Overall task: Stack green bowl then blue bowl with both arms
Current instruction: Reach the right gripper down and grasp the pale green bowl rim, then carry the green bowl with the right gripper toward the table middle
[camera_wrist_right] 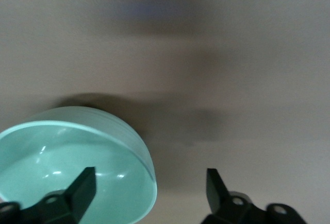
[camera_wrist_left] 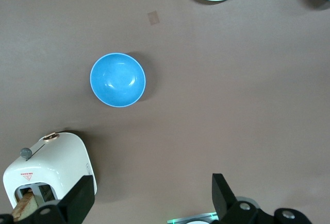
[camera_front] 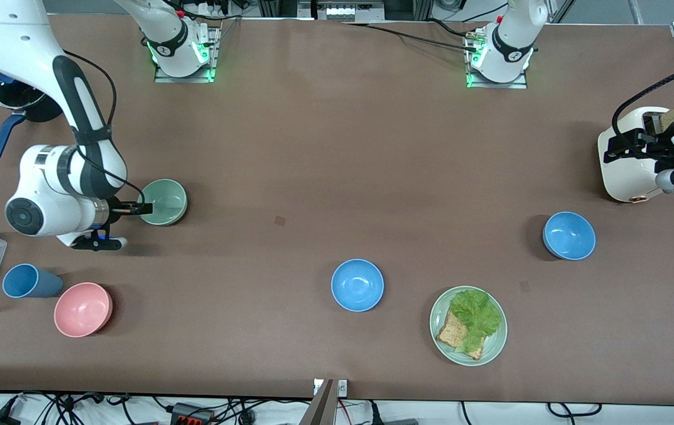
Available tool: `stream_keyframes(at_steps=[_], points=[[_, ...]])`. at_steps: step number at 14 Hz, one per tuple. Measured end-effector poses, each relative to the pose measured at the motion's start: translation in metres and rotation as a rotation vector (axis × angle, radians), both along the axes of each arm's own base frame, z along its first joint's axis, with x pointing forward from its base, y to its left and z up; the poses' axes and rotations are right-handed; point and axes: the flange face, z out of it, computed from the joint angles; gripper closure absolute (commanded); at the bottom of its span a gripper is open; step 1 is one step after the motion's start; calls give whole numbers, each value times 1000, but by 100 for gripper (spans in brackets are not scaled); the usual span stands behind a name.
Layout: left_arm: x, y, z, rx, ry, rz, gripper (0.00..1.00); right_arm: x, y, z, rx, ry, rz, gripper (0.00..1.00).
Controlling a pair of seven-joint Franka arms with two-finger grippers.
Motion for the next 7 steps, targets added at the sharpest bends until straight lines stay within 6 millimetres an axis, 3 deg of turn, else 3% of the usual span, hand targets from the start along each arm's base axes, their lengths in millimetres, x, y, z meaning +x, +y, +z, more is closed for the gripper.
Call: stream_keyframes(at_steps=[4,5,7], points=[[0,0,-1,0,1,0,0,-3,0,-13,1,23,-1,94],[1,0,-1,0,2,0,0,-3,1,-14,1,25,0,100],[1,0,-2,0,4,0,0,-3,6,-14,3,27,9,100]])
